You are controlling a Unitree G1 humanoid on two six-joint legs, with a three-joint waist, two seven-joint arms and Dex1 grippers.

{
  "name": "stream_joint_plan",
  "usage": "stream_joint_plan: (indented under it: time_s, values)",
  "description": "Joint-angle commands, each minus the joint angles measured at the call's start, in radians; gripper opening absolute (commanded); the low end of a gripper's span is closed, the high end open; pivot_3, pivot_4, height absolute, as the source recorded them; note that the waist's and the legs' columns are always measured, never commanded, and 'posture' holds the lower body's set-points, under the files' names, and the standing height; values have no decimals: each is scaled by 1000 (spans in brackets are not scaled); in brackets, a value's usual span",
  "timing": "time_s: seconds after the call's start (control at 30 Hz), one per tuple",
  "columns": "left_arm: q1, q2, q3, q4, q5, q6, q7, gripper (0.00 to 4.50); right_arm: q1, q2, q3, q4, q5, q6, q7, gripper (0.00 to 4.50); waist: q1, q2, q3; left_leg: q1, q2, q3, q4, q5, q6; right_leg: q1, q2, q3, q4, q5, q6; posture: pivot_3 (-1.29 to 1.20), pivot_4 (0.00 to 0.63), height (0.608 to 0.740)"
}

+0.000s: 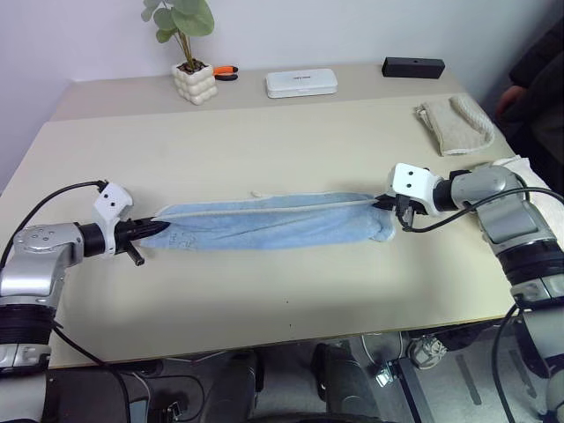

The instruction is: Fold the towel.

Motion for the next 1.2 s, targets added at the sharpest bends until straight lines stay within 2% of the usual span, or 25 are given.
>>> stream_joint_plan:
  time_s: [0.03,0.43,0.5,0.57,0.7,0.9,1.0,1.1,1.13,1.2]
  values:
    - [-24,3,17,30,10,-33,7,0,-58,21,-11,88,-31,-80,-27,45,0,0,0,0,0,0,0,0,0,0,0,0,0,0,0,0,150,740]
    - [-62,-10,39,105,7,-49,49,0,-133,80,-25,261,-90,-200,-103,45,-1,0,0,0,0,0,0,0,0,0,0,1,1,0,0,0,150,740]
    - [-64,-11,41,108,2,-42,48,573,-134,78,-28,262,-90,-199,-102,580,-1,0,0,0,0,0,0,0,0,0,0,1,1,0,0,0,150,740]
    - [-63,-13,51,107,-3,-37,56,1296,-131,74,-37,252,-89,-198,-110,1313,-1,0,0,0,0,0,0,0,0,0,0,1,1,0,0,0,150,740]
    - [-74,-40,137,95,-63,24,131,3189,-121,60,-71,230,-85,-185,-170,3196,0,0,0,0,0,0,0,0,0,0,0,1,1,0,0,0,150,740]
    - [-70,-95,248,66,-134,121,269,3189,-70,37,-109,176,-103,-156,-288,3196,0,0,0,0,0,0,0,0,0,0,0,1,1,0,0,0,150,740]
    - [-27,-100,272,24,-150,148,287,3189,-27,24,-158,83,-59,-90,-286,3196,0,0,0,0,0,0,0,0,-1,0,0,1,1,0,0,0,150,740]
    - [37,-90,305,-25,-151,155,316,3252,70,7,-260,-114,63,99,-236,4039,0,0,0,0,0,1,0,1,-1,-1,0,2,1,0,0,0,150,740]
    - [51,-93,328,-46,-161,153,331,3252,120,7,-303,-214,127,199,-219,4459,0,0,0,0,1,1,0,1,-1,-1,0,3,1,0,0,0,150,740]
    - [66,-107,374,-113,-199,157,355,3252,223,12,-382,-414,247,422,-215,4490,5,-1,0,0,1,0,0,0,0,-1,0,3,1,0,0,0,150,740]
